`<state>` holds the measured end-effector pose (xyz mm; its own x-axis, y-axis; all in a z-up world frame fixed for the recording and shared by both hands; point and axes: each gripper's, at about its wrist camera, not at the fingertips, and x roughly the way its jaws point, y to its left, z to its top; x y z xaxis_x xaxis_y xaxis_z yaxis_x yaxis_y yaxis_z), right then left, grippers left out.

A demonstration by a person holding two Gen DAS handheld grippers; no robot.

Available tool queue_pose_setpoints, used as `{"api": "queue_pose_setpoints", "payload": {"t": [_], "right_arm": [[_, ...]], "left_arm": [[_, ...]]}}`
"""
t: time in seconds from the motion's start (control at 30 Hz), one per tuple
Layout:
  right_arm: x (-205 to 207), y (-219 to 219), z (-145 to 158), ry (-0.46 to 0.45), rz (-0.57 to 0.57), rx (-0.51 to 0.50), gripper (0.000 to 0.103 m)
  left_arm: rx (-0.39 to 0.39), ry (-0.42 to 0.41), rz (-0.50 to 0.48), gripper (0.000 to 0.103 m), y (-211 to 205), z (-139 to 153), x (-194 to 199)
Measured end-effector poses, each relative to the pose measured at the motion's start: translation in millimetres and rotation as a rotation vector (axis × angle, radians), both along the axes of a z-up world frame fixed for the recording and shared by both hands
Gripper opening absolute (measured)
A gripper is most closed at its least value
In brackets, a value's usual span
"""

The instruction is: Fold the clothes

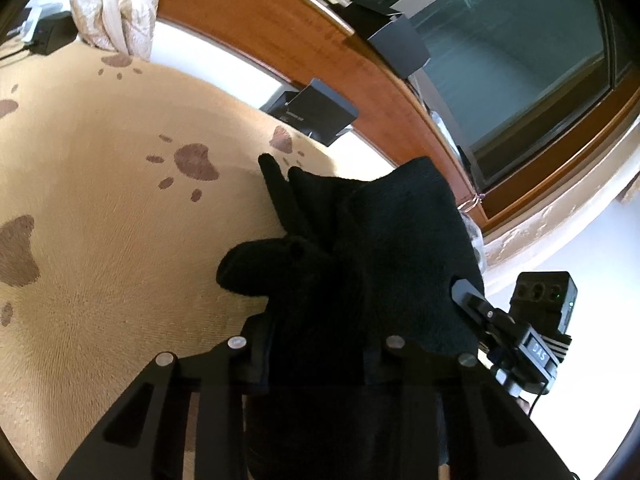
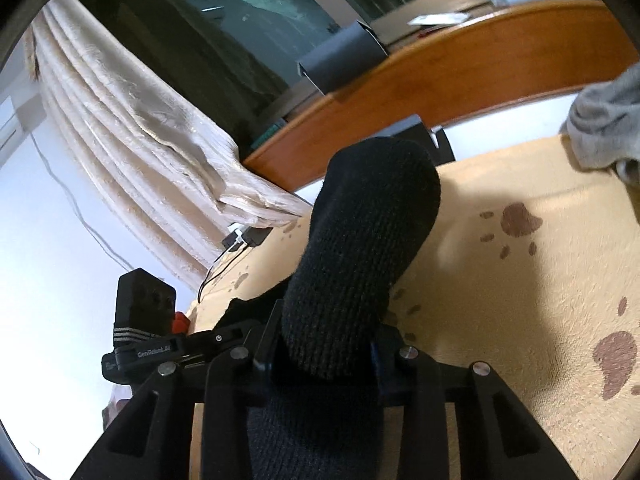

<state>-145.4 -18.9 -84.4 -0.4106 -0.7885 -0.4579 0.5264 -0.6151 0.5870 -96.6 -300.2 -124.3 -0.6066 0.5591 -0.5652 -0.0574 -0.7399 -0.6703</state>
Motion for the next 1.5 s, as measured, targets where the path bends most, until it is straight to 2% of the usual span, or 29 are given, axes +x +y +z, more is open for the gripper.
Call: {"api": "queue_pose_setpoints", "payload": {"t": [0.3, 0.47, 0.73, 0.83, 1.13, 1.33, 1.5], "right_arm": [[21.9, 2.8, 22.2, 0.038, -0.011, -0.011, 0.036], [47.7, -17.8, 48.5, 0.094, 0.047, -0.025, 0.036], [90.8, -55.4, 92.3, 0.189, 0.153, -0.051, 0.036], [107.2, -71.5, 108.1, 0.223, 0.198, -0.061, 0.036], [154.1, -185.3, 114.0, 0.23, 0.442, -0.085, 0.036], [185.1, -256.5, 111.7, 0.226, 0.593, -0.092, 0.036], [204.5, -311.4, 108.0, 0.224, 0.689, -0.096, 0.036]], "left_arm": [[-0.011, 0.061, 0.02, 0.029, 2.5, 29.9, 26.8], [0.003, 0.106, 0.057, 0.029, -8.0, 52.1, 54.0], [0.004, 0.237, 0.174, 0.028, -51.0, 108.9, 133.0], [-0.008, 0.268, 0.235, 0.028, -75.0, 121.8, 166.2], [-0.063, 0.299, 0.467, 0.028, -159.0, 149.5, 270.7], [-0.113, 0.308, 0.606, 0.028, -195.3, 161.4, 334.1], [-0.131, 0.309, 0.712, 0.028, -223.4, 162.4, 370.8]]}}
